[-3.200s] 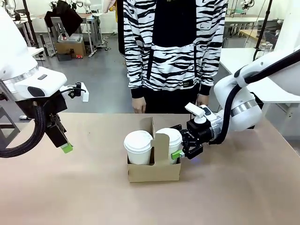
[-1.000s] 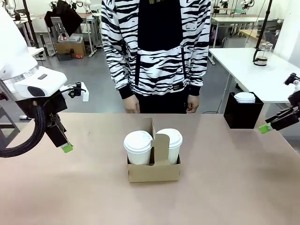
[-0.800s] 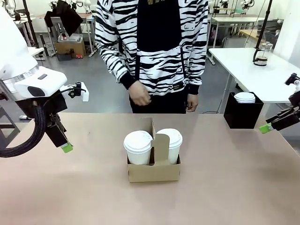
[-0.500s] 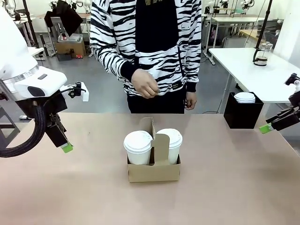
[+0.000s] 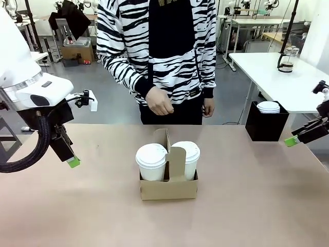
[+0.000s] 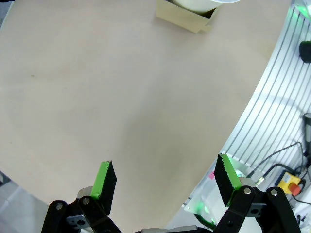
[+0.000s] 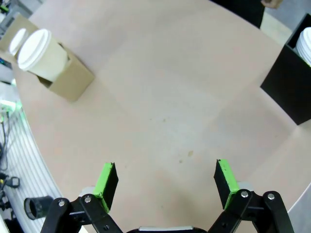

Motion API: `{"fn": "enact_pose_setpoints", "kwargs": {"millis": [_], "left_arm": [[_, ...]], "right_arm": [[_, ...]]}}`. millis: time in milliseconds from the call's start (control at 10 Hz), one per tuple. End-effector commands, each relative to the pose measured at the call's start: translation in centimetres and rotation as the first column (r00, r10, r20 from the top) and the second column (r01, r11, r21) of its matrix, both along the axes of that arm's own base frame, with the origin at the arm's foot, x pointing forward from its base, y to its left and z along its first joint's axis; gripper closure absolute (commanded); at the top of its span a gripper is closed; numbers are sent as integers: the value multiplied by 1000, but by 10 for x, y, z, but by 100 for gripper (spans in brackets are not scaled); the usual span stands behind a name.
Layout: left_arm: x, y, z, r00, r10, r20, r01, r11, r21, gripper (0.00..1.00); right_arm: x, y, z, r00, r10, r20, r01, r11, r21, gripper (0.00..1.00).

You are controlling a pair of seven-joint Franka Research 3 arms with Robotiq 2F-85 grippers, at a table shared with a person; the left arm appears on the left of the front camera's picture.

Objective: Pour a drink into a cup and package it in a carrier.
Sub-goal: Insert the held 600 ml Paper Cup into the Cup Carrier.

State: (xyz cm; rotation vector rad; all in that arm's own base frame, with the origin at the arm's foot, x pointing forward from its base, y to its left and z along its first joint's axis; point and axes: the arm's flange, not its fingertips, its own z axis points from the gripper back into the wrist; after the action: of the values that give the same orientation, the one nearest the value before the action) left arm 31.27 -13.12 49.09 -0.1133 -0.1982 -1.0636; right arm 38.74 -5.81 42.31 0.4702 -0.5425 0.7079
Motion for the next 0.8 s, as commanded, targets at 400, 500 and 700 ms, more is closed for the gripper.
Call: {"fn": "enact_pose_setpoints", "kwargs": {"millis": [400,500,700], "left_arm": [[1,2,0,1000,8,13,-8,1000,16,0],[1,2,0,1000,8,13,-8,1000,16,0],[1,2,0,1000,8,13,-8,1000,16,0]], "right_arm": [[1,-4,1,1000,23,11,-22,1000,-8,0],[1,-4,1,1000,23,11,-22,1000,-8,0],[1,-4,1,1000,23,11,-22,1000,-8,0]]}}
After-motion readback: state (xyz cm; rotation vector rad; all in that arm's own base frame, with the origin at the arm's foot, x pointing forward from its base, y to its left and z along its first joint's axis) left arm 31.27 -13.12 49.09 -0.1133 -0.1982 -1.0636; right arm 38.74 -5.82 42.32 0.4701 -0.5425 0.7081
